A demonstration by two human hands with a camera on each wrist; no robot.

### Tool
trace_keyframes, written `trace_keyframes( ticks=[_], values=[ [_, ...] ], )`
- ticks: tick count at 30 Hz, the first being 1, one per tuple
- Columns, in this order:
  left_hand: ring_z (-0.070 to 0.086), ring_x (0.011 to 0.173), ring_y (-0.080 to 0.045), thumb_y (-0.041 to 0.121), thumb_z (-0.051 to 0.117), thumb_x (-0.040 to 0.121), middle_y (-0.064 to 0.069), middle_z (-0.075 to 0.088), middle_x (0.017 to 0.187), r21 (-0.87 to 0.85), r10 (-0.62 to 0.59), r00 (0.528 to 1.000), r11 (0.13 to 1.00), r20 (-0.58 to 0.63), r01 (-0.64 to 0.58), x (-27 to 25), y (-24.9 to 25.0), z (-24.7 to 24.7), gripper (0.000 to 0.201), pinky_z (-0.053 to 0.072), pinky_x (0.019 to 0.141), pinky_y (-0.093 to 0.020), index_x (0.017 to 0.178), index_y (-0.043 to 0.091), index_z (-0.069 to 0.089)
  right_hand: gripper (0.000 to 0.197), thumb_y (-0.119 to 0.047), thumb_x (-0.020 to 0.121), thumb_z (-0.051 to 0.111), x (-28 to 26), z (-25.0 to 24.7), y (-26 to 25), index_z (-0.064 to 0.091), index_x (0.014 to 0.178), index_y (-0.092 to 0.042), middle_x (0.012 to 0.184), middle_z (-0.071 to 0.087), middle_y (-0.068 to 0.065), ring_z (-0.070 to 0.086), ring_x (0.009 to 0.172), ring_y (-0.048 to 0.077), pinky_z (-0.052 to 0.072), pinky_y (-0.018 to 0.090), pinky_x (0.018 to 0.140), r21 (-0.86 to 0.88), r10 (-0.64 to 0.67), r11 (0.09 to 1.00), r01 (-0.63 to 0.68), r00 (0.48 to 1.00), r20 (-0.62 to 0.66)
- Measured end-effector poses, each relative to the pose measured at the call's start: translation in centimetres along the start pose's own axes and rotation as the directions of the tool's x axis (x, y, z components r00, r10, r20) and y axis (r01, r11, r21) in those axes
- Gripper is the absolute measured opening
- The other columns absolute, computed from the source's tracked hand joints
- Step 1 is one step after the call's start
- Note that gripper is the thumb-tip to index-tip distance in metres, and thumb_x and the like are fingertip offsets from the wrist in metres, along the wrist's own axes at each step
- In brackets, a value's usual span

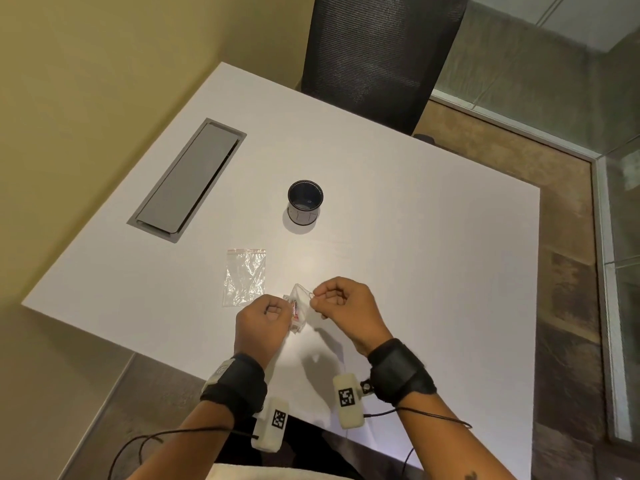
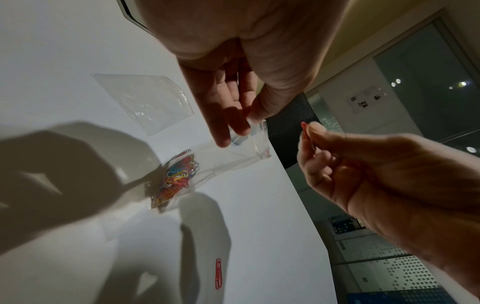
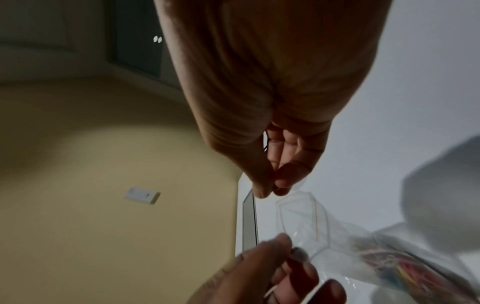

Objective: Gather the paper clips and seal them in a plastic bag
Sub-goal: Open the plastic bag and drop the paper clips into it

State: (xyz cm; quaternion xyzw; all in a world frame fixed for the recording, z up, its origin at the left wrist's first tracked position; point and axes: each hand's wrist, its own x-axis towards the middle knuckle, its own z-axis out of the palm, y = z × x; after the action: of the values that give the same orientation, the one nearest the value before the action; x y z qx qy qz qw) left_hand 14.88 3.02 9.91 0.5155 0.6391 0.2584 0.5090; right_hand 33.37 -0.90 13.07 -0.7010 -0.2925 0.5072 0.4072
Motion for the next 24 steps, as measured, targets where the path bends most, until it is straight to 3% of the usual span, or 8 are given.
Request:
trace_keyframes(
  ticks=[2,5,9,11,13,16,20,24],
  values=[
    [0.073,0.061,-0.013,0.003,0.079,0.089,-0.004,0.078,0.068,-0.005,0.001,1.000,1.000,0.010,-0.001,0.0,0.1,-0.1,0.013,0.060,0.064,-0.023,0.078,0.010,0.077,0.012,-0.001,0.084,0.085,0.5,1.4,-0.3,0.079,0.094,-0.004,0.079,0.074,0.000,0.066,0.070,0.006,0.062,0.023,0.073,-0.089,-0.028,0.996,0.026,0.999,-0.021],
    [0.071,0.056,-0.006,0.001,0.078,0.091,-0.005,0.078,0.068,-0.023,0.007,1.000,1.000,0.021,-0.006,-0.1,0.1,-0.2,0.012,0.057,0.058,-0.014,0.081,0.008,0.077,0.007,-0.001,0.084,0.084,1.0,2.9,-0.2,0.080,0.088,-0.006,0.077,0.074,-0.004,0.064,0.064,-0.002,0.058,0.018,0.070,-0.203,-0.067,0.978,0.055,0.996,-0.056],
    [0.071,0.057,-0.004,0.004,0.079,0.092,-0.004,0.078,0.070,-0.026,0.022,0.999,0.999,0.027,-0.021,0.1,0.0,-0.4,0.012,0.057,0.060,-0.014,0.082,0.010,0.078,0.010,-0.002,0.089,0.076,1.2,3.7,0.2,0.082,0.085,-0.010,0.078,0.079,0.000,0.073,0.070,0.013,0.065,0.031,0.072,-0.302,-0.107,0.950,0.079,0.991,-0.076],
    [0.075,0.065,-0.012,0.009,0.081,0.092,-0.002,0.079,0.073,-0.006,0.041,0.999,0.999,0.027,-0.041,0.3,-0.3,-0.5,0.012,0.061,0.066,-0.023,0.081,0.014,0.078,0.015,0.000,0.090,0.073,1.1,3.4,0.5,0.083,0.087,-0.010,0.079,0.080,0.002,0.077,0.073,0.016,0.066,0.033,0.072,-0.277,-0.098,0.959,0.067,0.990,-0.103],
    [0.077,0.073,-0.022,0.011,0.083,0.091,-0.002,0.080,0.075,0.011,0.054,0.998,0.998,0.027,-0.054,0.4,-0.6,-0.6,0.013,0.064,0.071,-0.033,0.081,0.018,0.078,0.017,0.006,0.092,0.071,1.0,2.7,0.7,0.083,0.092,-0.006,0.080,0.080,0.004,0.076,0.067,0.009,0.064,0.024,0.067,-0.200,-0.071,0.979,0.043,0.988,-0.137],
    [0.078,0.078,-0.027,0.012,0.083,0.090,-0.004,0.080,0.079,0.004,0.040,0.999,0.999,0.018,-0.041,0.4,-0.7,-0.6,0.012,0.064,0.072,-0.033,0.080,0.017,0.078,0.017,0.009,0.091,0.072,1.0,0.9,1.1,0.082,0.095,-0.004,0.081,0.081,0.008,0.075,0.064,0.008,0.063,0.021,0.068,-0.108,-0.051,0.994,0.029,0.977,-0.209],
    [0.077,0.081,-0.027,0.010,0.083,0.090,-0.007,0.080,0.082,-0.025,0.017,1.000,1.000,0.005,-0.017,0.4,-0.6,-0.5,0.009,0.059,0.067,-0.019,0.082,0.011,0.078,0.017,0.007,0.092,0.072,1.6,-2.2,4.0,0.081,0.090,-0.007,0.078,0.078,0.002,0.073,0.061,0.003,0.063,0.020,0.066,-0.127,0.034,0.988,-0.082,0.940,-0.338],
    [0.079,0.081,-0.029,0.011,0.083,0.091,-0.006,0.080,0.081,-0.033,0.007,1.000,0.999,0.013,-0.007,0.6,-0.7,-0.4,0.009,0.067,0.075,-0.039,0.083,0.012,0.078,0.011,0.004,0.091,0.073,1.6,-4.4,8.4,0.078,0.087,-0.005,0.080,0.073,-0.001,0.068,0.074,0.014,0.060,0.024,0.073,-0.309,0.111,0.917,-0.253,0.905,-0.410]
  ],
)
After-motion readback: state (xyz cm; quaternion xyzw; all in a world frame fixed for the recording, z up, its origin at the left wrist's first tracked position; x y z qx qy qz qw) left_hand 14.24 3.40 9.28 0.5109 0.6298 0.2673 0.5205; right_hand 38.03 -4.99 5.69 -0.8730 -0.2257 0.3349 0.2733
